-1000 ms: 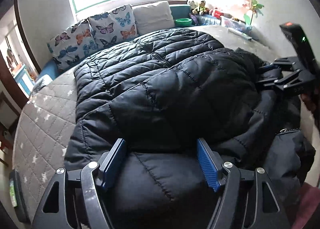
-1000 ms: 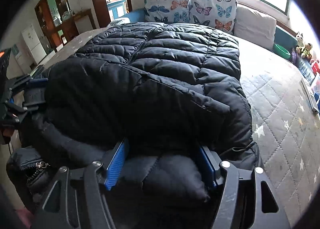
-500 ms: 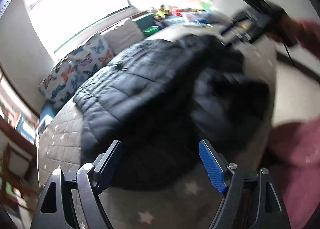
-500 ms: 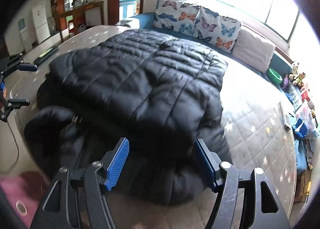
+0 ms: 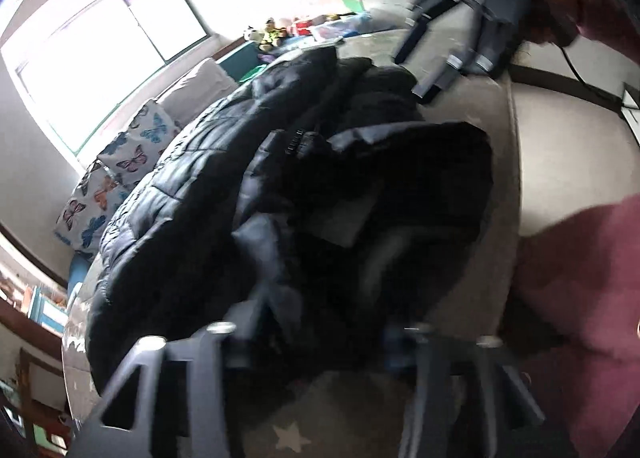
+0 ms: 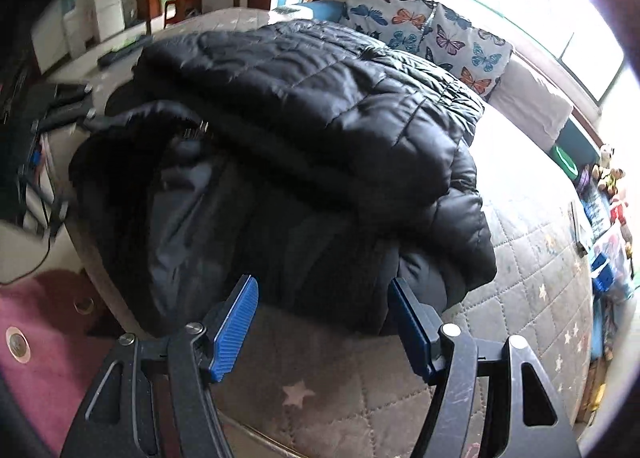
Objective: Fold large clothes
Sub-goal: 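Grasp the jacket hem with the left tool and lift it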
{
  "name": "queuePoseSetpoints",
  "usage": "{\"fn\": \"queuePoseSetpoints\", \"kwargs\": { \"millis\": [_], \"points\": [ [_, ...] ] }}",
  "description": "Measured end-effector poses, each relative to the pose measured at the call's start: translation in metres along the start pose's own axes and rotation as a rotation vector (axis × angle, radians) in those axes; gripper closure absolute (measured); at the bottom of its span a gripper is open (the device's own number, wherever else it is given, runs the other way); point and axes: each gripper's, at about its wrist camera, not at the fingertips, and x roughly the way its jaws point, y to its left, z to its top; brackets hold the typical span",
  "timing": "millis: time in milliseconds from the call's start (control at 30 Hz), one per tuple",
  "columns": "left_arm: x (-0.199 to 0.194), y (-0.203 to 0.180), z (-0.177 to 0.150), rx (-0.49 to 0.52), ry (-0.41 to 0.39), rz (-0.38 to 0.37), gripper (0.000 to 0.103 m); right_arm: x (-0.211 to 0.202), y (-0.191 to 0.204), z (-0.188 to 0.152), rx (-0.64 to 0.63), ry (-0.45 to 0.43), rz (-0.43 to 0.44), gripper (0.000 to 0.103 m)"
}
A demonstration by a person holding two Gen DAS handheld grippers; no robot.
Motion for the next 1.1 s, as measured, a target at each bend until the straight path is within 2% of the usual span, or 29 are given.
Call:
{"fn": "queuePoseSetpoints", "kwargs": {
  "millis": [67, 233, 367, 467, 533, 600, 633, 667, 767, 867, 967, 1100],
  "points": [
    [-0.008, 0.015, 0.005, -0.073, -0.013, -0.014, 0.075, 0.001, 0.003, -0.005, -0.023, 0.005, 0.009, 0.029],
    [-0.027, 0.054, 0.022, -0.227, -0.053, -0.058, 0.078, 0.001, 0.022, -0.003, -0.088, -0.038, 0.062, 0.029],
    [-0.035, 0.075, 0.032, -0.286, -0.069, -0.083, 0.079, 0.001, 0.041, 0.016, -0.137, -0.127, 0.081, 0.029],
    [-0.041, 0.084, 0.032, -0.32, -0.066, -0.105, 0.078, 0.008, 0.045, 0.033, -0.118, -0.157, 0.09, 0.031],
    [-0.045, 0.083, 0.027, -0.32, -0.056, -0.103, 0.076, 0.007, 0.041, 0.044, -0.067, -0.168, 0.107, 0.05],
    [-0.048, 0.079, 0.02, -0.309, -0.045, -0.098, 0.074, 0.002, 0.032, 0.051, -0.021, -0.18, 0.131, 0.062],
    [-0.048, 0.077, 0.016, -0.303, -0.043, -0.091, 0.069, -0.001, 0.026, 0.055, 0.01, -0.186, 0.164, 0.071],
    [-0.052, 0.073, 0.01, -0.298, -0.041, -0.079, 0.059, -0.005, 0.02, 0.059, 0.042, -0.184, 0.183, 0.071],
    [-0.064, 0.061, -0.01, -0.25, -0.043, -0.007, 0.044, -0.016, 0.016, 0.065, 0.075, -0.201, 0.184, 0.076],
    [-0.067, 0.051, -0.028, -0.199, -0.018, 0.102, 0.032, -0.025, 0.009, 0.072, 0.115, -0.221, 0.2, 0.078],
    [-0.059, 0.05, -0.036, -0.179, 0.006, 0.187, 0.029, -0.032, 0.005, 0.08, 0.126, -0.248, 0.191, 0.08],
    [-0.041, 0.063, -0.037, -0.197, 0.017, 0.243, 0.029, -0.033, 0.003, 0.091, 0.133, -0.259, 0.177, 0.081]
  ]
}}
